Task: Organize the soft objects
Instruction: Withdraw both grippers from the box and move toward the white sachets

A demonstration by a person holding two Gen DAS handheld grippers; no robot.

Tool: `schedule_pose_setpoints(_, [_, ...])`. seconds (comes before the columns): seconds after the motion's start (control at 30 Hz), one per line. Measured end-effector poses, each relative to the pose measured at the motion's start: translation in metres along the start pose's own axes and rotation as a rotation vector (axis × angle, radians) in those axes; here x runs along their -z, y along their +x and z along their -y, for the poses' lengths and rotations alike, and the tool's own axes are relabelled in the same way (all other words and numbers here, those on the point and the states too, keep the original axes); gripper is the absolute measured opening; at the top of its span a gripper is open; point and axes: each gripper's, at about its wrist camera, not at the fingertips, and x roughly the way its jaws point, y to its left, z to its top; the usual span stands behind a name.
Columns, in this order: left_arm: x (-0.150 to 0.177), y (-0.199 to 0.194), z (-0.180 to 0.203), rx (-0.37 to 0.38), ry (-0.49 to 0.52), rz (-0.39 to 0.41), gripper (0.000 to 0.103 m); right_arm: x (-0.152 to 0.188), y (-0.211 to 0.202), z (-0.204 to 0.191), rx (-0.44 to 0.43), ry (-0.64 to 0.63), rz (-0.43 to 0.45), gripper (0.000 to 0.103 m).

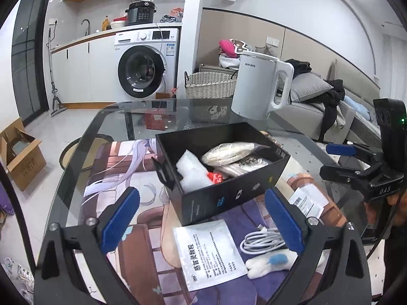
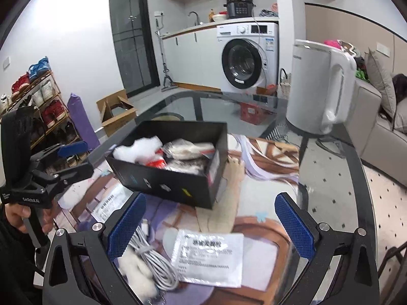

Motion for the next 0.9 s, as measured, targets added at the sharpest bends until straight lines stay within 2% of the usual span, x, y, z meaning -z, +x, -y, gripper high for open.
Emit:
schedule_pose_setpoints(0.1, [0.004,-0.002,0.0,0.003,0.002,-0.002,0.099,0.009,0.004,0.005,0.004,0.013,-0.032,0.102])
schedule_pose_setpoints(0.3, [0.009,0.005,-0.008,0.002,-0.018,-0.039,0.099,0.019,0.015,0.007,-0.005,-0.031,-0.103,0.103])
schedule_pose_setpoints(0.57, [0.018,0.017,-0.011,0.011,0.007,-0.096,0.099,0.036,0.033,0.013,0.007,-0.082,-0.213,0.103])
schedule_pose_setpoints(0.73, [0.024,0.024,-0.004,0.003,0.063,-0.128,0.099,0.045,0.043,0.008,-0.006,-0.116,-0.253,0.102])
schedule_pose_setpoints(0.9, [0.024,0.025,-0.003,0.007,0.065,-0.137,0.099,0.049,0.047,0.005,-0.021,-0.12,-0.27,0.103])
